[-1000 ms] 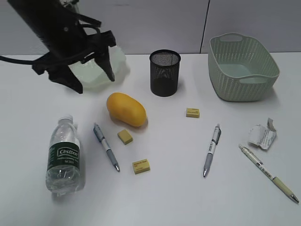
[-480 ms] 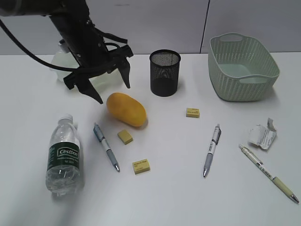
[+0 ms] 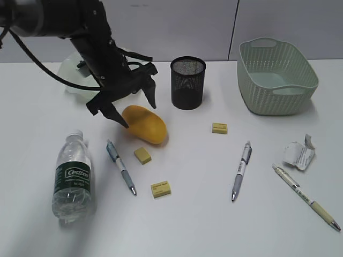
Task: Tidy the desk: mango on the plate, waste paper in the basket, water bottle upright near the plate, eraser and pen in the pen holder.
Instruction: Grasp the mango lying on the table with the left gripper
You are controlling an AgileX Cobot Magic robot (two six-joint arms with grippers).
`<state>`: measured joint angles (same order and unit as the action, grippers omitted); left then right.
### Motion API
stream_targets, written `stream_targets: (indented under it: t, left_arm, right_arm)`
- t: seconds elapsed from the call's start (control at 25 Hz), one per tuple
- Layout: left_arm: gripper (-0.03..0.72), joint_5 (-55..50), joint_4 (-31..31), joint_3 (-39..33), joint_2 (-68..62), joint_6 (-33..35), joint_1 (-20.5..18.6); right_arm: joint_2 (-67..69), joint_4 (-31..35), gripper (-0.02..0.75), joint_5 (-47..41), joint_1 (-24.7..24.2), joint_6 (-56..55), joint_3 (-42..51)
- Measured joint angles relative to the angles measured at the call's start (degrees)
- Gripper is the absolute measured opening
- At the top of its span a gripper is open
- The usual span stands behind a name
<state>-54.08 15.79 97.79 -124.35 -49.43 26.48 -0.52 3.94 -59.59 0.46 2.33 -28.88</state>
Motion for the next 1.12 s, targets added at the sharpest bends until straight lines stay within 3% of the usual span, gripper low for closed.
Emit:
stream_targets:
  t: [0.92,1.12]
  left_arm:
    - [0.596,3.5,1.7,0.7,-4.3,-2.0,0.0]
    - [0.566,3.6,1.5,0.7,-4.4,-1.9,-0.1]
  right_arm:
    - [0.0,0.0,0.403,0.0,0.0,0.0,0.0]
    - [0.0,0.0,0.403,0.0,0.0,0.0,0.0]
